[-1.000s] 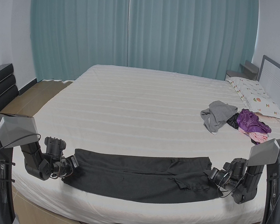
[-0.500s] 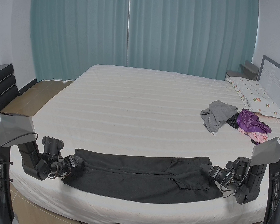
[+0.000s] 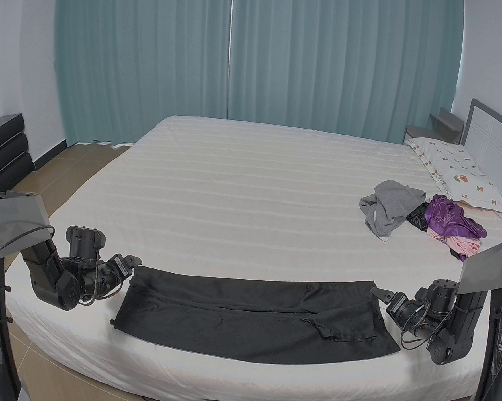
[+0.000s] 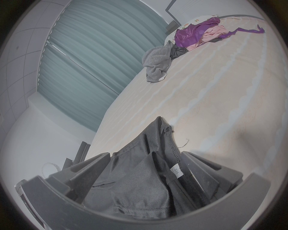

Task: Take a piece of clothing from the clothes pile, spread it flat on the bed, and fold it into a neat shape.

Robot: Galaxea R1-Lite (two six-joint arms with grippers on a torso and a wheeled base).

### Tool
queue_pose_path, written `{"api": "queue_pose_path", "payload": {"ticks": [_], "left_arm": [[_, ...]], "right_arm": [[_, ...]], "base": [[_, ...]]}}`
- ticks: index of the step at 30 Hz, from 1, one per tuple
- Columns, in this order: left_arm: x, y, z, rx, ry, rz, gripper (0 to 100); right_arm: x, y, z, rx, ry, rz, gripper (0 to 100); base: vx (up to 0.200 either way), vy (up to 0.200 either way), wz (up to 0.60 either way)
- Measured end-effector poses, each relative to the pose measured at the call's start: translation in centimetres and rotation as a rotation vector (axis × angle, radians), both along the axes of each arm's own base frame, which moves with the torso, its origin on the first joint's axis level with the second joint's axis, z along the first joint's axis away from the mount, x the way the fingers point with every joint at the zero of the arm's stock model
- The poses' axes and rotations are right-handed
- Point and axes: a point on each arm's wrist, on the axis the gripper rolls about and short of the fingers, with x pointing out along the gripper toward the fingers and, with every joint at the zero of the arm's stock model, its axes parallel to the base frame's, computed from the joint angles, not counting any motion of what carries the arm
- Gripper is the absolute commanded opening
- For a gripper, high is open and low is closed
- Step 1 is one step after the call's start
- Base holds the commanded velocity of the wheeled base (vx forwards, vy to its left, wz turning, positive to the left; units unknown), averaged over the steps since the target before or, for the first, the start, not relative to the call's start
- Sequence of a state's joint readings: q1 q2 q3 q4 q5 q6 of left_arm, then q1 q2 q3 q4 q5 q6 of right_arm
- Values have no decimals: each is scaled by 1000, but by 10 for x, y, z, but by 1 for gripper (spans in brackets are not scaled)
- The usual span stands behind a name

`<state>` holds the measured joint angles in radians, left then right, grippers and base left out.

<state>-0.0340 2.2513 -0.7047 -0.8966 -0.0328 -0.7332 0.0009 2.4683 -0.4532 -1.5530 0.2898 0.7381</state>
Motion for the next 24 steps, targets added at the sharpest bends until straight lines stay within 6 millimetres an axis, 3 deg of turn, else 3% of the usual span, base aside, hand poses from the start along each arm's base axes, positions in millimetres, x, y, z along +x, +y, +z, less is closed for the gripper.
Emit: {"api": "queue_pose_path", "payload": {"ticks": [4,24], "left_arm": [[0,0,1,-3,-8,-4,100],[3,4,-16,104,89,-223,100]], "right_arm": [[0,0,0,7,4,-5,100],[-8,-2,-1,26,39,-18,100]], "base": [[200,0,0],[0,0,0]]}}
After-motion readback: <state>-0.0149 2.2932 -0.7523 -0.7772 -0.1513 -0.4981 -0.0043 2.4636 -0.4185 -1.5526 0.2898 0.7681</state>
